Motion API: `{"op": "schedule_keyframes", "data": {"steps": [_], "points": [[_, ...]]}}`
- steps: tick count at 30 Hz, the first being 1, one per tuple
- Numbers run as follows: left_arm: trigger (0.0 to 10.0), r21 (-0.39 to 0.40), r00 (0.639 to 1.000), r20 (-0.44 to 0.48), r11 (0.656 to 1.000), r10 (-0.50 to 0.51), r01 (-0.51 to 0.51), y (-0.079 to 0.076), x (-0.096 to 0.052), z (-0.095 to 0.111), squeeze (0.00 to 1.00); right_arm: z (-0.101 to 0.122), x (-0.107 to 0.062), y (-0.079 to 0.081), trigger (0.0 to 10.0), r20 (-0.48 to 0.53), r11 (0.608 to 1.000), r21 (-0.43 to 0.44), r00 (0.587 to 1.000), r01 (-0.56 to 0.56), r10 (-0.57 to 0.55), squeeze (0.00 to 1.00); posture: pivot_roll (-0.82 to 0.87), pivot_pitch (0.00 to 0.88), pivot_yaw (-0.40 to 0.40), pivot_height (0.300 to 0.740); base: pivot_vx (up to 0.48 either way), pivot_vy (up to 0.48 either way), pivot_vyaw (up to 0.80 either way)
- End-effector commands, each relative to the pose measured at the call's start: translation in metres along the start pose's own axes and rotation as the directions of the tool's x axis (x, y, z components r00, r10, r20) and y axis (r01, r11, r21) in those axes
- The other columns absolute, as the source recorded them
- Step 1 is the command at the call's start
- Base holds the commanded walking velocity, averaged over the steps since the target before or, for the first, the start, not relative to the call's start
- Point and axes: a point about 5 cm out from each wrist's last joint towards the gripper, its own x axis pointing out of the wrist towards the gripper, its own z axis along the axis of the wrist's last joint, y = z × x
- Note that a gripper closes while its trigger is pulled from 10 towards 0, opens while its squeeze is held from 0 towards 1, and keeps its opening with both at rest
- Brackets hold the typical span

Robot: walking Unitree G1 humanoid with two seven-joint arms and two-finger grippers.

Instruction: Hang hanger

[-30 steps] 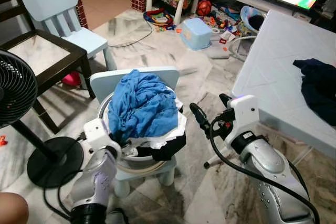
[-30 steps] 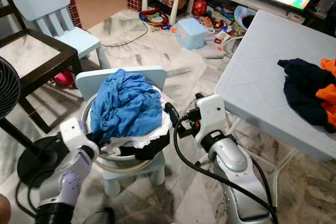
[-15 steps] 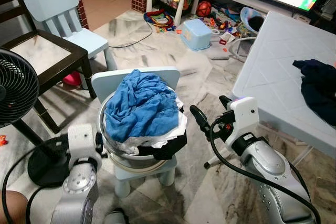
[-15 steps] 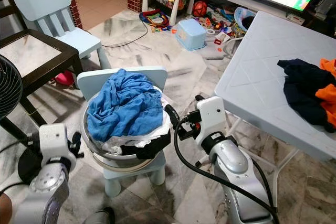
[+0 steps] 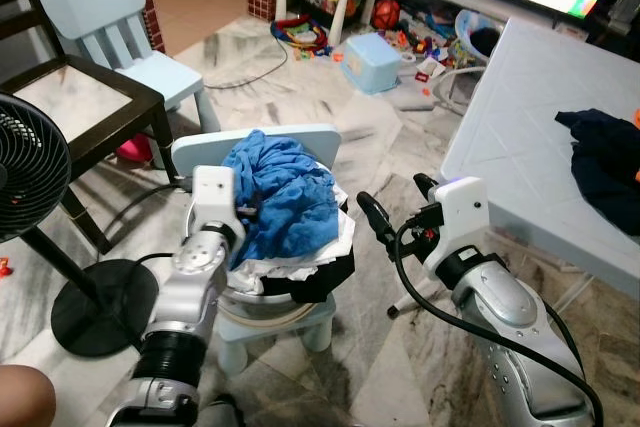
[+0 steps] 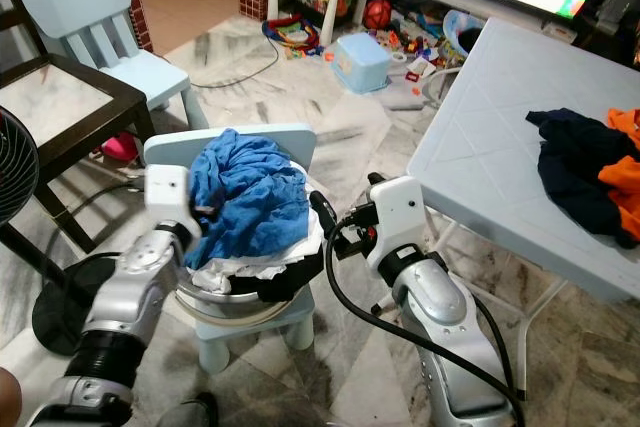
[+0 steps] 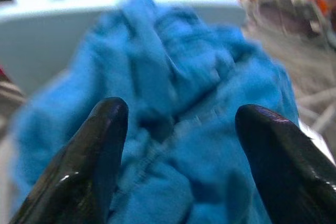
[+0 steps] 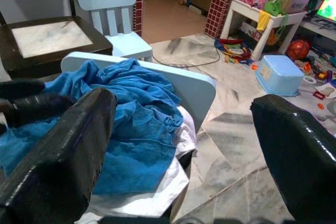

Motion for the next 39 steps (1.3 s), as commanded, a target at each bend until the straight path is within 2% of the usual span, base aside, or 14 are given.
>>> {"op": "schedule_keyframes", "data": {"steps": [1, 2, 3, 4, 8, 14, 24, 28, 31, 34, 37, 39], "points": [[10.0, 0.04, 0.995, -0.068, 0.997, -0.067, 0.07, -0.006, 0.007, -0.011, 0.0, 0.001, -0.005, -0.008, 10.0, 0.0, 0.999, -0.012, 0.999, 0.037, -0.037, 0.0, -0.07, 0.142, -0.115, 0.74, 0.0, 0.0, 0.0], [10.0, 0.049, 0.992, -0.092, 0.995, -0.084, 0.088, -0.007, 0.009, -0.015, 0.0, 0.002, -0.005, -0.009, 10.0, 0.0, 0.999, -0.013, 0.999, 0.041, -0.041, 0.0, -0.07, 0.142, -0.115, 0.74, 0.0, 0.0, 0.0], [3.5, 0.037, 0.989, -0.125, 0.996, -0.074, 0.079, -0.005, 0.011, -0.022, 0.0, 0.002, -0.006, -0.008, 10.0, 0.002, 0.999, -0.014, 0.999, 0.044, -0.044, 0.0, -0.07, 0.142, -0.115, 0.74, 0.0, 0.0, 0.0], [0.0, 0.032, 0.986, -0.145, 0.995, -0.084, 0.089, -0.006, 0.012, -0.026, 0.0, 0.002, -0.006, -0.008, 10.0, 0.002, 0.999, -0.014, 0.999, 0.045, -0.045, 0.0, -0.08, 0.143, -0.11, 0.74, 0.0, 0.0, 0.0], [0.0, 0.043, 0.971, -0.216, 0.993, -0.1, 0.112, -0.005, 0.012, -0.042, 0.0, 0.001, -0.009, -0.006, 10.0, -0.003, 0.999, -0.014, 0.999, 0.046, -0.047, 0.0, -0.08, 0.142, -0.112, 0.74, 0.0, 0.0, 0.0], [0.0, 0.023, 0.954, -0.256, 0.986, -0.153, 0.164, -0.007, 0.004, -0.063, 0.0, 0.001, -0.007, -0.007, 10.0, -0.008, 0.999, -0.018, 0.999, 0.031, -0.032, 0.0, -0.07, 0.138, -0.129, 0.74, 0.0, 0.0, 0.0], [0.0, 0.044, 0.951, -0.24, 0.977, -0.194, 0.21, -0.011, -0.013, -0.076, 0.0, 0.001, -0.005, -0.006, 10.0, -0.007, 1.0, -0.019, 1.0, 0.023, -0.023, 0.0, -0.05, 0.14, -0.133, 0.74, 0.0, 0.0, 0.0], [0.0, 0.064, 0.958, -0.209, 0.975, -0.195, 0.212, -0.008, -0.021, -0.074, 0.0, 0.0, -0.006, -0.006, 10.0, -0.009, 1.0, -0.017, 1.0, 0.021, -0.022, 0.0, -0.05, 0.144, -0.131, 0.74, 0.0, 0.0, 0.0], [0.0, 0.094, 0.98, -0.089, 0.978, -0.176, 0.185, -0.003, -0.029, -0.056, 0.0, 0.0, -0.006, -0.007, 10.0, -0.012, 1.0, -0.015, 1.0, 0.026, -0.026, 0.0, -0.04, 0.147, -0.134, 0.74, 0.0, 0.0, 0.0], [0.0, 0.093, 0.986, -0.064, 0.982, -0.156, 0.162, 0.0, -0.028, -0.052, 0.0, -0.001, -0.006, -0.007, 10.0, -0.013, 1.0, -0.014, 1.0, 0.026, -0.026, 0.0, -0.03, 0.149, -0.136, 0.74, 0.0, 0.0, 0.0], [0.0, 0.115, 0.994, -0.02, 0.988, -0.106, 0.107, 0.013, -0.025, -0.043, 0.0, -0.001, -0.004, -0.005, 10.0, -0.012, 1.0, -0.011, 1.0, 0.021, -0.021, 0.0, -0.03, 0.147, -0.14, 0.74, 0.0, 0.0, 0.0], [0.0, 0.115, 0.994, -0.02, 0.988, -0.106, 0.107, 0.013, -0.025, -0.043, 0.0, -0.001, -0.004, -0.005, 10.0, -0.012, 1.0, -0.011, 1.0, 0.021, -0.021, 0.0, -0.03, 0.147, -0.14, 0.74, 0.0, 0.0, 0.0]]}}
